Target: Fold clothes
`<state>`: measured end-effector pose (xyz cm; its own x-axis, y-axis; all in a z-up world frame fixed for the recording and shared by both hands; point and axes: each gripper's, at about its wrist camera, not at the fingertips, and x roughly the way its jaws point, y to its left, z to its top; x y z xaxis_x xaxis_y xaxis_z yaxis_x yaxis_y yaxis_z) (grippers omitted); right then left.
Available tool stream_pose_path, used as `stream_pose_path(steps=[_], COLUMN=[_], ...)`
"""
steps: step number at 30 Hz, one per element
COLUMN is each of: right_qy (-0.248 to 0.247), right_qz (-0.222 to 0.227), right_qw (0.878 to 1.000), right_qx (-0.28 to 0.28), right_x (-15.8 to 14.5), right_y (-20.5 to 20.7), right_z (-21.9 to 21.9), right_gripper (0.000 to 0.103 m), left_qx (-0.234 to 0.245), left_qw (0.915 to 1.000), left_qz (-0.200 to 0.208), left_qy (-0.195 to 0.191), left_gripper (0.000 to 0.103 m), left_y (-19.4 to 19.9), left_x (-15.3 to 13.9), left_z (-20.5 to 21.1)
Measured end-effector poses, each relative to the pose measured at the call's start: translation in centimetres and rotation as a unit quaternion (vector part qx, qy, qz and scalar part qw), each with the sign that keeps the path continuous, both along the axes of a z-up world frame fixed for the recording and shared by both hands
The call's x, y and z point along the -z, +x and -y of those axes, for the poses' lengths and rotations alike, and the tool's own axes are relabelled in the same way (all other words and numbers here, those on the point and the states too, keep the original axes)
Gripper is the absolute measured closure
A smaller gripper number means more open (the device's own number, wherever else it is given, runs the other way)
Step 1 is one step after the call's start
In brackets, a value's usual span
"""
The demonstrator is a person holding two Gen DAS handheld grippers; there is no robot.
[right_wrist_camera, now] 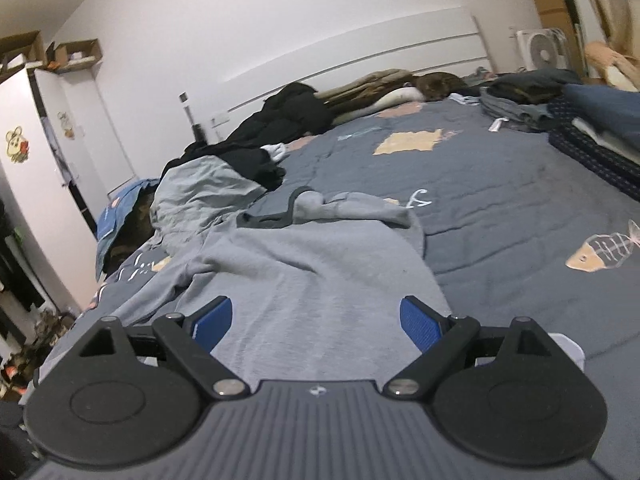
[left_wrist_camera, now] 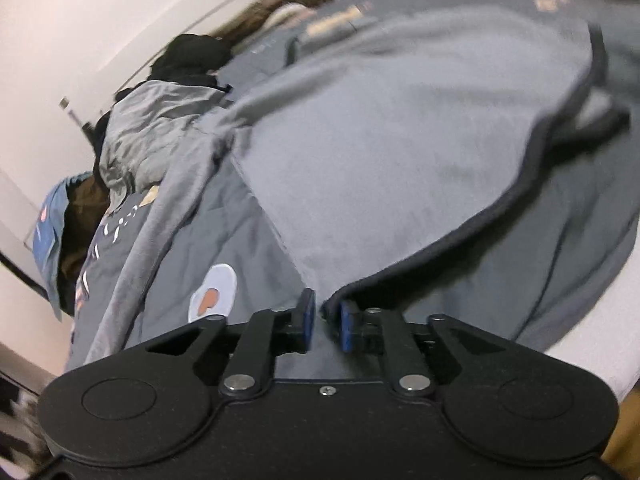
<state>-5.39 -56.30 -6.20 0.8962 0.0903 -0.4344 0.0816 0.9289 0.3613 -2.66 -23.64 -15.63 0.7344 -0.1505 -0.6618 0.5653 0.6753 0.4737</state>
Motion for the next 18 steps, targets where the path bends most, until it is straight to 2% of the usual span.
stream_pose_path(steps=[2, 3, 4, 6, 11, 16, 18], right_qy=[-0.004, -0.008, -0.012, -0.019, -0.038, -0.082, -0.099], right_qz=[0.004, 0.004, 0.004, 0.005, -0.001, -0.022, -0.033], right_qw=[1.000, 1.000, 1.000, 1.000, 0.999, 0.996, 0.995], right_qx=[0.005, 0.006, 0.007, 0.009, 0.010, 0.009, 0.006], right_x=[0.0, 0.0, 0.1, 0.1, 0.1, 0.4, 0.7], right_y=[-0.7, -1.0, -1.3, -1.8, -2.6, -3.2, -3.2], right_z=[-0.1, -0.2, -0.3, -0.5, -1.2, -2.1, -2.4], right_gripper=[0.012, 0.012, 0.012, 0.012, 0.012, 0.012, 0.012], left_qx=[0.004, 0.005, 0.001, -0.015, -0.062, -0.120, -0.139], left_qw=[0.9999, 0.9999, 0.9999, 0.9988, 0.9933, 0.9811, 0.9771], left_qz=[-0.001, -0.003, -0.009, -0.010, 0.012, 0.047, 0.046], left_qy=[0.013, 0.013, -0.007, -0.045, -0.097, -0.144, -0.155], left_gripper=[0.084, 0.089, 0.096, 0.099, 0.100, 0.100, 0.100], left_y=[0.0, 0.1, 0.3, 0.7, 1.5, 1.7, 2.0], left_x=[0.5, 0.6, 0.1, -1.3, -4.5, -7.2, -7.6], left_z=[0.4, 0.5, 0.1, -1.1, -4.4, -7.5, -8.3])
